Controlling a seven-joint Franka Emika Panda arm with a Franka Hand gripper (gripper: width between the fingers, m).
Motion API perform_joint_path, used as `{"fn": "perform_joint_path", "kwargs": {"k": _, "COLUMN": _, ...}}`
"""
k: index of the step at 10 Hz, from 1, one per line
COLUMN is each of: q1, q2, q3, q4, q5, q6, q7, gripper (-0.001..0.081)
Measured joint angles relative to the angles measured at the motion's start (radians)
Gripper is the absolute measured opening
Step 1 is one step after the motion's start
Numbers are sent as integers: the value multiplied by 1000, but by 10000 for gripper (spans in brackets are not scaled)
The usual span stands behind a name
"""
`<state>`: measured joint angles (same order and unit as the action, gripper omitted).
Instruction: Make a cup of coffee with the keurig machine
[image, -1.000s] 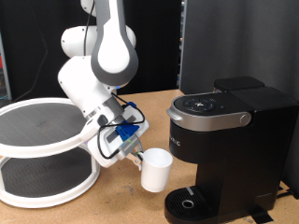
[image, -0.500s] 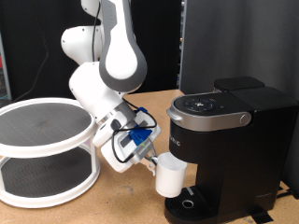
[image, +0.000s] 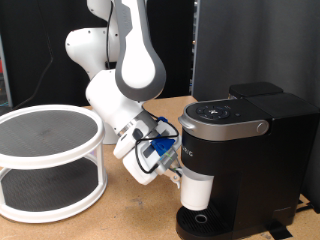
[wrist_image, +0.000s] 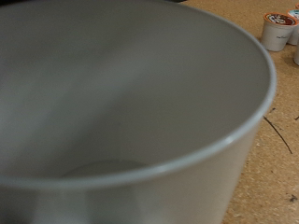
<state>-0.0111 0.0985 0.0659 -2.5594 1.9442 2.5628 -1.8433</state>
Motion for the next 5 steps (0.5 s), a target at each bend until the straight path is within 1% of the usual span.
{"fn": "perform_joint_path", "kwargs": {"k": 1, "q1": 3, "q2": 8, "q3": 9, "q4": 0, "q5": 25, "q6": 1, "q7": -22, "gripper": 72}}
{"fn": "perform_joint_path", "kwargs": {"k": 3, "q1": 11, "q2": 32, "q3": 21, "q4": 4, "q5": 104, "q6": 6, "q7": -98, "gripper": 72}}
{"fn": "perform_joint_path", "kwargs": {"k": 5, "q1": 17, "q2": 71, "q3": 28, "q4": 21, "q5": 169, "q6": 20, "q7": -161, "gripper": 72}}
